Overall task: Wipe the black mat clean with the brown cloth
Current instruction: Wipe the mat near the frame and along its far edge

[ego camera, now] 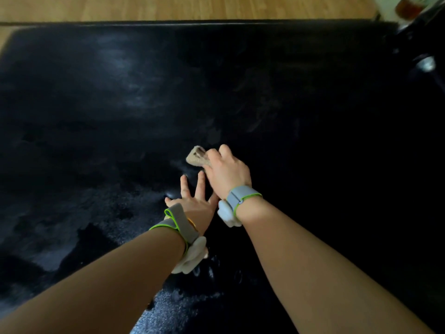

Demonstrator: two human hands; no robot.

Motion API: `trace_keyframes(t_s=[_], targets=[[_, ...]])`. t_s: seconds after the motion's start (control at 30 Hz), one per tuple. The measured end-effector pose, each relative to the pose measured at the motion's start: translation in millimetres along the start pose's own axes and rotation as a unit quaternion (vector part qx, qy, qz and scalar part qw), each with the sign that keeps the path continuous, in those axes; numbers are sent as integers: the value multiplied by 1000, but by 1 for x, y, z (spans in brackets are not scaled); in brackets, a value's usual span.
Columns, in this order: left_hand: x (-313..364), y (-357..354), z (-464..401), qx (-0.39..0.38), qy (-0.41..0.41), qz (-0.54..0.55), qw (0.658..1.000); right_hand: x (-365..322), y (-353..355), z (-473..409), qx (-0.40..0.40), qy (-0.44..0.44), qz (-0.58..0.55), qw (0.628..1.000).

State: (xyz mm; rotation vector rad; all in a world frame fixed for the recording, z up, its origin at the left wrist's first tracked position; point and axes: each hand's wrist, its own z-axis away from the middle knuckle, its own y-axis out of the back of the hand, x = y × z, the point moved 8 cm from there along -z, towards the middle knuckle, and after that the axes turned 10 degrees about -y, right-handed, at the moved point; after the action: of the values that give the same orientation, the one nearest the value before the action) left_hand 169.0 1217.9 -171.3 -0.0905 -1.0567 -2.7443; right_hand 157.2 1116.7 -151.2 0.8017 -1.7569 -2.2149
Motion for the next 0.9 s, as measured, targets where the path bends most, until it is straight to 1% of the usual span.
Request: trace_keyframes(t_s=[0.03, 0.1, 0.2, 0.27, 0.3, 0.33, 0.37, 0.43, 0.5, 0.53, 0.6, 0.67, 0.77, 0.8, 0.83, 0.9], targets=[[-1, 0, 1, 5, 2, -2, 1000, 12, 7, -4, 25, -19, 16, 999], [-3, -1, 1, 17, 7, -16, 1000, 62, 24, -13, 68, -107, 41, 991], [0, -4, -4, 26, 4, -23, 999, 156, 54, -12, 116, -264, 32, 957], [-1, -5, -6, 30, 8, -19, 999, 178, 60, -7, 131, -314, 18, 940], [-1, -5, -6, 31, 9, -19, 999, 170, 59, -6, 130, -316, 15, 940], [-1, -5, -6, 32, 8, -20, 999, 151, 54, -6, 123, -297, 15, 947], [-1, -4, -6, 30, 4, -17, 999, 124, 46, -6, 106, -257, 22, 960], [-1, -3, -4, 20, 1, 5, 1000, 60, 21, -3, 37, -130, 33, 990], [-2, -1, -2, 18, -3, 23, 1000, 15, 1, 6, -36, -21, 19, 999], [-2, -1, -1, 22, -5, 22, 1000, 8, -3, 7, -46, -3, 14, 999], [-3, -1, -1, 29, -10, 18, 999, 18, 1, 3, -22, -36, 17, 999], [-6, -4, 0, 20, -18, 19, 999, 27, 2, 2, 17, -67, 31, 997], [-29, 0, 3, 1, -53, -9, 999, 23, -1, 3, 39, -56, 35, 997], [-46, 5, 7, 8, -48, -12, 999, 22, -2, 3, 41, -52, 33, 997], [-69, 11, 12, 18, -23, -21, 999, 23, -1, 3, 45, -52, 33, 997], [-125, 17, 22, 29, 63, -40, 997, 26, 3, 3, 57, -59, 40, 996]])
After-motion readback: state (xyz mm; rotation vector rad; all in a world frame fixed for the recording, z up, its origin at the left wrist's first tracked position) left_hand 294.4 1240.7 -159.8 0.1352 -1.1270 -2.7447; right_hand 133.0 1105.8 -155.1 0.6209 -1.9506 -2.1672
